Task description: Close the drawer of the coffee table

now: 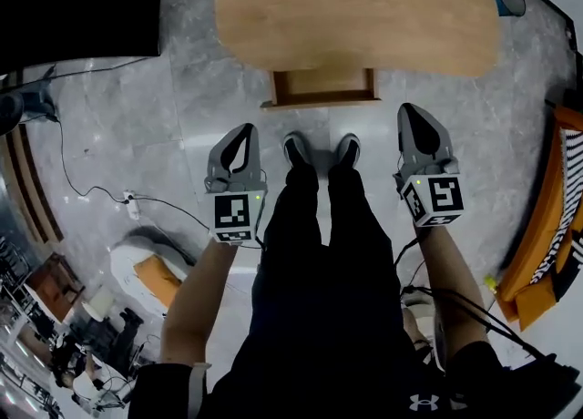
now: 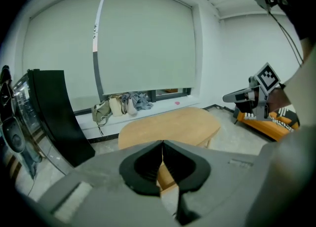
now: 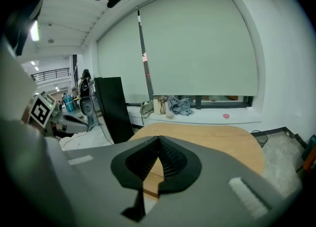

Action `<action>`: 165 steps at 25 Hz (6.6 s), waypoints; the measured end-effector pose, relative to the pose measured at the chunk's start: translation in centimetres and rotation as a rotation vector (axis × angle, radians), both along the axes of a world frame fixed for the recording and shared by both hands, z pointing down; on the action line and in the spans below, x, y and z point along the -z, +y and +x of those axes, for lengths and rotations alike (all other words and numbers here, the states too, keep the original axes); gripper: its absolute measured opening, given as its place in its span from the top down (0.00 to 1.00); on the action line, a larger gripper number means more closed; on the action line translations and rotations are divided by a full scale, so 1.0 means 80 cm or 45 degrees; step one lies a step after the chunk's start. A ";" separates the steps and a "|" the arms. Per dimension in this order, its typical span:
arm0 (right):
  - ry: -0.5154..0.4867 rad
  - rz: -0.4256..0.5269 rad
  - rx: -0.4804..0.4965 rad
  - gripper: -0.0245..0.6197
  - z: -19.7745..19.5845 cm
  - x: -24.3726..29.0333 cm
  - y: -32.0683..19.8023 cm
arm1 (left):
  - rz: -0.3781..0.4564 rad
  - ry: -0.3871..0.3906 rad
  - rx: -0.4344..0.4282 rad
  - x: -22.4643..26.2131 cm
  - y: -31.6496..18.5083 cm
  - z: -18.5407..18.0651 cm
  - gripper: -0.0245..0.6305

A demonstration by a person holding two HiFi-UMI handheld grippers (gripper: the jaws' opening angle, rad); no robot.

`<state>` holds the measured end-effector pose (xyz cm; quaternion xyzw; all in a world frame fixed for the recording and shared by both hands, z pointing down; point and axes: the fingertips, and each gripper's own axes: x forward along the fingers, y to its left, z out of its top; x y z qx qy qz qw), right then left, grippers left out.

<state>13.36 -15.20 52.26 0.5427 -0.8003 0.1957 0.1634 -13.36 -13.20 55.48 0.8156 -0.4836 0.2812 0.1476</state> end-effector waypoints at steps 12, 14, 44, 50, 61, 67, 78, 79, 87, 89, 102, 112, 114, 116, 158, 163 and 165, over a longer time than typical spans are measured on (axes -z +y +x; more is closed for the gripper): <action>0.034 -0.208 0.056 0.96 0.026 -0.188 0.041 | -0.200 -0.112 -0.082 -0.184 0.049 0.002 0.89; 0.032 -0.249 0.061 0.95 0.030 -0.220 0.052 | -0.216 -0.138 -0.099 -0.212 0.059 0.003 0.86; 0.155 -0.441 0.077 0.68 0.074 -0.490 0.092 | -0.434 -0.256 0.073 -0.485 0.057 -0.058 0.66; 0.152 -0.465 0.023 0.70 0.071 -0.495 0.087 | -0.471 -0.220 0.081 -0.487 0.051 -0.055 0.66; 0.131 -0.471 -0.052 0.75 0.072 -0.497 0.079 | -0.497 -0.171 0.169 -0.490 0.048 -0.058 0.68; 0.111 -0.483 -0.072 0.75 0.072 -0.497 0.079 | -0.508 -0.151 0.196 -0.486 0.046 -0.056 0.68; 0.106 -0.471 -0.070 0.76 0.072 -0.478 0.071 | -0.514 -0.137 0.229 -0.468 0.040 -0.057 0.68; 0.102 -0.479 -0.071 0.76 0.072 -0.479 0.071 | -0.525 -0.138 0.237 -0.469 0.038 -0.056 0.68; 0.080 -0.463 -0.085 0.76 0.070 -0.478 0.047 | -0.503 -0.155 0.239 -0.469 0.003 -0.058 0.68; 0.079 -0.459 -0.089 0.76 0.068 -0.478 0.040 | -0.500 -0.157 0.239 -0.469 -0.006 -0.060 0.68; 0.083 -0.440 -0.117 0.76 0.073 -0.478 -0.018 | -0.472 -0.146 0.255 -0.468 -0.058 -0.056 0.68; 0.064 -0.378 -0.144 0.76 0.075 -0.476 -0.049 | -0.407 -0.132 0.286 -0.466 -0.089 -0.053 0.68; 0.053 -0.336 -0.158 0.76 0.077 -0.475 -0.056 | -0.386 -0.130 0.286 -0.466 -0.097 -0.052 0.68; 0.039 -0.282 -0.180 0.76 0.079 -0.475 -0.061 | -0.365 -0.128 0.287 -0.466 -0.102 -0.050 0.68; -0.092 -0.214 -0.110 0.76 0.013 -0.325 0.015 | -0.337 0.066 0.248 -0.311 -0.004 0.026 0.68; -0.145 -0.129 -0.030 0.79 -0.016 -0.240 0.000 | -0.192 0.141 0.234 -0.209 -0.026 0.044 0.68; -0.179 -0.105 0.000 0.83 -0.025 -0.209 -0.003 | -0.149 0.168 0.241 -0.173 -0.029 0.045 0.68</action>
